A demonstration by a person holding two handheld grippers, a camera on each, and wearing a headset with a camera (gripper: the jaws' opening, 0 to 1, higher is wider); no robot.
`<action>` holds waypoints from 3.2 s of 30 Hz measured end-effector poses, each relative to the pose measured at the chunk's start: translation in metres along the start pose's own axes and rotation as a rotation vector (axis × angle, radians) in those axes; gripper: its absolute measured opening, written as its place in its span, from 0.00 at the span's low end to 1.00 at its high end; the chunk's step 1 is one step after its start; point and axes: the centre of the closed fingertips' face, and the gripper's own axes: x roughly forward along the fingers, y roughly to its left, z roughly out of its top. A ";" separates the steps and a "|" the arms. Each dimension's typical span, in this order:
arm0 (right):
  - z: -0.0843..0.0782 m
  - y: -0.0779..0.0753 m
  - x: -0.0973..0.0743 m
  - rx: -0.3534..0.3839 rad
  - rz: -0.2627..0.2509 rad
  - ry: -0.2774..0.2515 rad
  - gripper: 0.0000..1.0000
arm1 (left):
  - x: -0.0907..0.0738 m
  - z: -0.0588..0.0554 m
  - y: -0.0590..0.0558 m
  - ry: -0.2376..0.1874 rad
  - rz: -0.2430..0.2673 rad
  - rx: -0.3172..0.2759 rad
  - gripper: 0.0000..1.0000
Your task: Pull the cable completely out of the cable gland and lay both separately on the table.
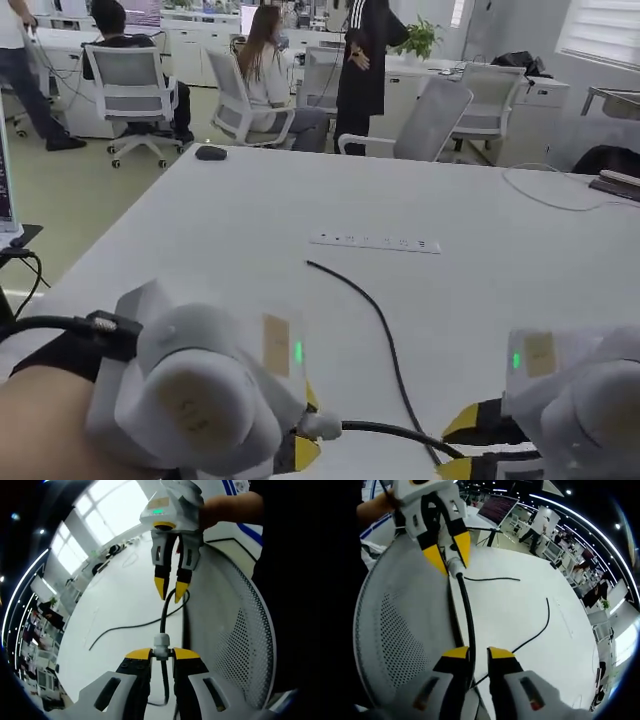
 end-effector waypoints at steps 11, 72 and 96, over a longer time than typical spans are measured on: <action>0.063 0.024 -0.002 -0.034 0.061 -0.207 0.05 | 0.004 0.004 -0.006 0.003 -0.022 0.027 0.16; 0.056 0.020 -0.008 -0.096 0.033 -0.185 0.03 | 0.000 0.002 -0.004 0.010 -0.006 0.032 0.16; -0.026 -0.004 0.002 -0.031 -0.032 0.053 0.03 | -0.003 -0.003 0.001 0.019 0.003 0.014 0.16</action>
